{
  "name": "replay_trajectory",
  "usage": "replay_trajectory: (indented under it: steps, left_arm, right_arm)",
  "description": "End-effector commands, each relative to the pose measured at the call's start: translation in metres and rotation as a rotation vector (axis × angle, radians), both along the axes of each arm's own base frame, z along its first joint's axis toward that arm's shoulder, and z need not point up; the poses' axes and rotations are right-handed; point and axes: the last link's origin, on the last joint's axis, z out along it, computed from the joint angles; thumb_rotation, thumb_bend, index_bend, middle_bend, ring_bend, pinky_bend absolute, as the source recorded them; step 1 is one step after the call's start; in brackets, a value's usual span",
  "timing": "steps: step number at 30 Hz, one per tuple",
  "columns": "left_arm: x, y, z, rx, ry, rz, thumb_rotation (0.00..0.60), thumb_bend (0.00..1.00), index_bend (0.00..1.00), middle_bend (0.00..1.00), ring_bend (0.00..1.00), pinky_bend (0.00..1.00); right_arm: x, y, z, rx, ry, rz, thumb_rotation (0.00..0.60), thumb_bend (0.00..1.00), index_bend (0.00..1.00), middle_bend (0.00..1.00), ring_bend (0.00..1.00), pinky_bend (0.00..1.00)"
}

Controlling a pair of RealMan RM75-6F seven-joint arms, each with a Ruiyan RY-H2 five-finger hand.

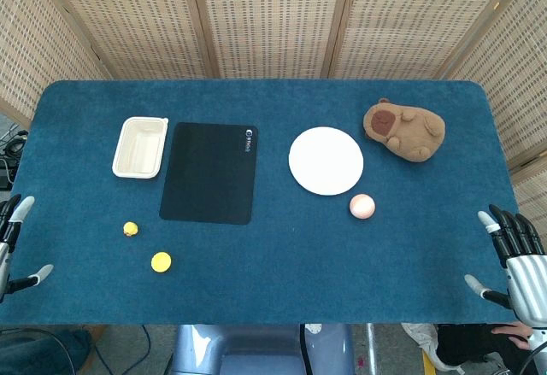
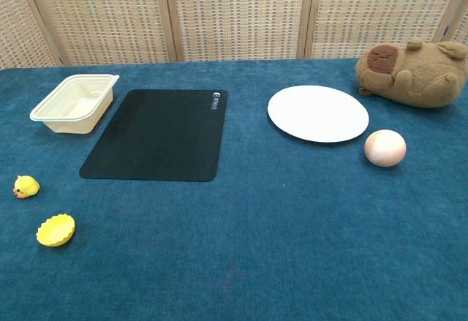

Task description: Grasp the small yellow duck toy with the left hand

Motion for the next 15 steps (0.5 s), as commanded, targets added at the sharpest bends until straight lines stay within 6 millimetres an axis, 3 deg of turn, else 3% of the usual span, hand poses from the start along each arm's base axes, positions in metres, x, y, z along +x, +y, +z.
replay_trajectory:
  steps: [1,10,15]
  left_arm:
    - [0.0,0.001,-0.001,-0.004,0.001,0.002,0.6,0.07,0.0,0.0,0.0,0.0]
    - [-0.001,0.007,-0.011,-0.059,0.002,-0.005,0.6,0.08,0.0,0.0,0.0,0.0]
    - [-0.013,0.036,-0.032,-0.157,-0.015,0.041,0.6,0.09,0.0,0.0,0.0,0.0]
  right_arm:
    - [-0.001,0.0,0.0,0.002,0.0,-0.004,0.6,0.0,0.01,0.0,0.0,0.0]
    - [-0.001,0.0,-0.001,0.011,-0.009,-0.006,0.6,0.0,0.02,0.0,0.0,0.0]
    - [-0.002,-0.002,-0.001,0.016,-0.014,-0.017,0.6,0.0,0.02,0.0,0.0,0.0]
